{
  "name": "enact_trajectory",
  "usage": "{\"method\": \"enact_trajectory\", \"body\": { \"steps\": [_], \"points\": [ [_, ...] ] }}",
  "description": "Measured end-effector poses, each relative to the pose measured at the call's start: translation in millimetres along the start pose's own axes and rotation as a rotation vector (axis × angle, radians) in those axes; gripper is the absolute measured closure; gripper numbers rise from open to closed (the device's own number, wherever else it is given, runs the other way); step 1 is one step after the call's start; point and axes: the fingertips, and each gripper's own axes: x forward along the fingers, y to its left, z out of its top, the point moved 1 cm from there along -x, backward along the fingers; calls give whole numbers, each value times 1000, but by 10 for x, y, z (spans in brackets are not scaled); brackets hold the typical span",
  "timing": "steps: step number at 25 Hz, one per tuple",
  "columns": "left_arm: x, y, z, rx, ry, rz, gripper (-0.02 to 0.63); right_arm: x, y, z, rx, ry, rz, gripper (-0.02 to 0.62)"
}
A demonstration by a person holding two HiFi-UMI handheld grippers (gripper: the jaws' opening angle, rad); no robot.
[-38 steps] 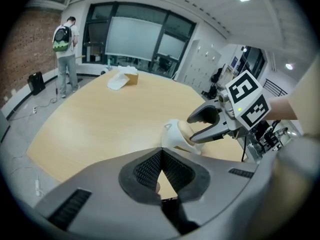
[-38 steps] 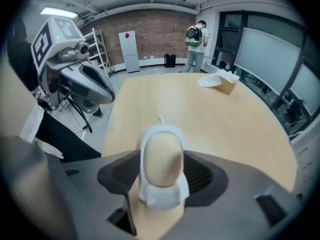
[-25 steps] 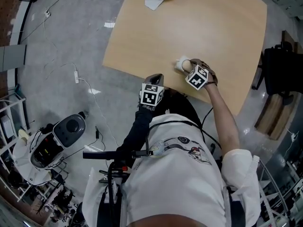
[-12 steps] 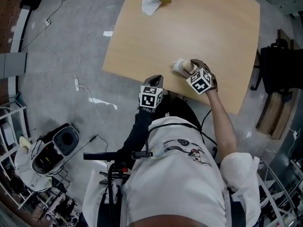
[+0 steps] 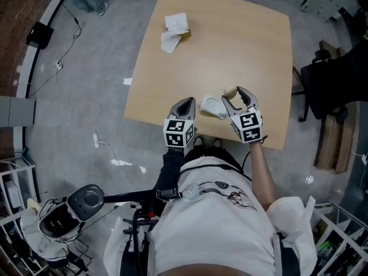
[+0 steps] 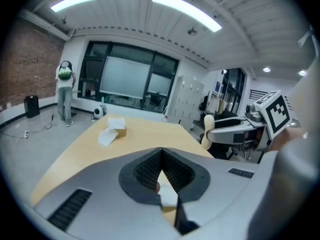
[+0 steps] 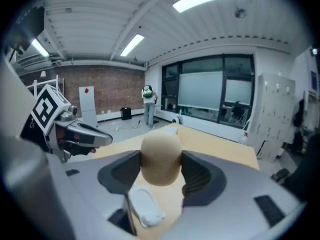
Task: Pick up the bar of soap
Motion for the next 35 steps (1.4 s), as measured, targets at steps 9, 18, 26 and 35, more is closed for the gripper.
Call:
{"method": "enact_trajectory", "body": {
  "steps": [9, 18, 26, 35],
  "points": [
    [-87, -490, 1047, 118, -250, -70, 606, -945, -485, 811, 73, -280, -181, 345],
    [-182, -783, 1414, 163, -360, -88, 606, -1405, -712, 1140, 115, -430, -227, 345],
    [-212, -826, 1641, 186, -429, -71, 606, -1441, -784, 1329, 114, -525, -218, 345],
    [-196, -809, 1734, 200, -452, -75, 606, -1384, -805, 1324, 132, -535, -225, 345]
  ]
}}
